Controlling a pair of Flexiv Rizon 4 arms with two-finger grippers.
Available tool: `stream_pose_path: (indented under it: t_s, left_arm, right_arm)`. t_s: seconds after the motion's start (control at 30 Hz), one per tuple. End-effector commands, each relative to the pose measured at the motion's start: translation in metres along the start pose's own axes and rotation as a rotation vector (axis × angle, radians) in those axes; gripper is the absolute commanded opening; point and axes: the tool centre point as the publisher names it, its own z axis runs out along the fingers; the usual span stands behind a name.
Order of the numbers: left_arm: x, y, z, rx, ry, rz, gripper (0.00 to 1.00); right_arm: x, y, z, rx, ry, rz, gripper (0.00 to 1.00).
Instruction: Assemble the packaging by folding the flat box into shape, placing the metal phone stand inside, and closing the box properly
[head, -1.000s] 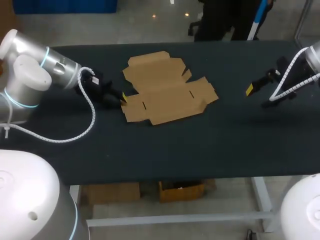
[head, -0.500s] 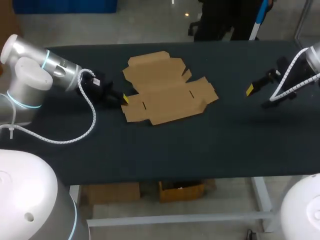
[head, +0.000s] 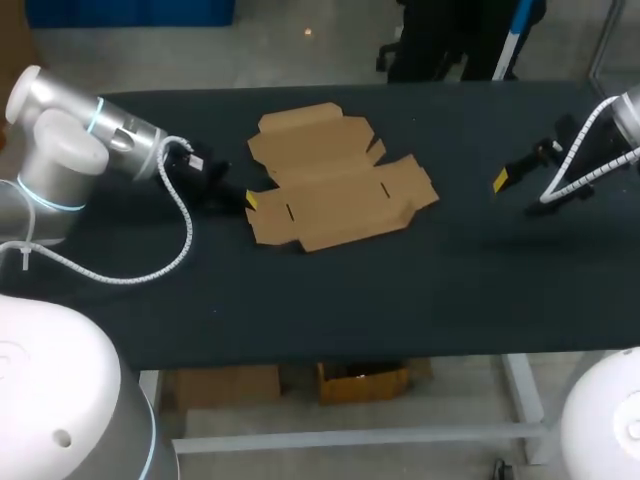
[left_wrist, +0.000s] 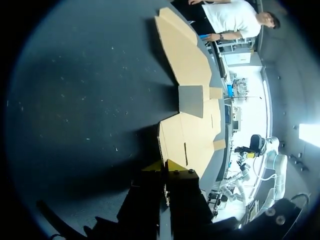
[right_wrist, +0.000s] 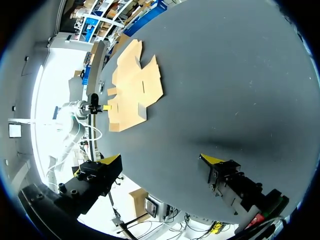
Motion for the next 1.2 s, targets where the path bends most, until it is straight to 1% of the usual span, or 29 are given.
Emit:
stream_pose_path:
  t_s: [0.03,0.27,0.67,0.77,1.2]
  left_arm:
    - [0.003,0.000,0.001,-0.028,-0.012,0.002,0.00]
    - [0.010,0.008,0.002,-0.066,-0.031,0.010,0.00]
    - [0.023,0.020,-0.003,-0.111,-0.029,-0.005,0.00]
    - [0.026,0.025,-0.002,-0.140,-0.047,-0.007,0.00]
    - [0.033,0.044,0.005,-0.190,-0.085,0.014,0.00]
  right_arm:
    - [0.000,-0.001,-0.001,-0.001,0.001,0.000,1.00]
    - [0.000,-0.001,-0.001,0.003,0.003,0.002,1.00]
    - [0.002,-0.001,-0.001,0.006,-0.001,-0.003,1.00]
    - [0.002,-0.001,-0.001,0.005,0.000,-0.005,1.00]
    - [0.001,-0.004,-0.002,0.002,0.003,-0.005,1.00]
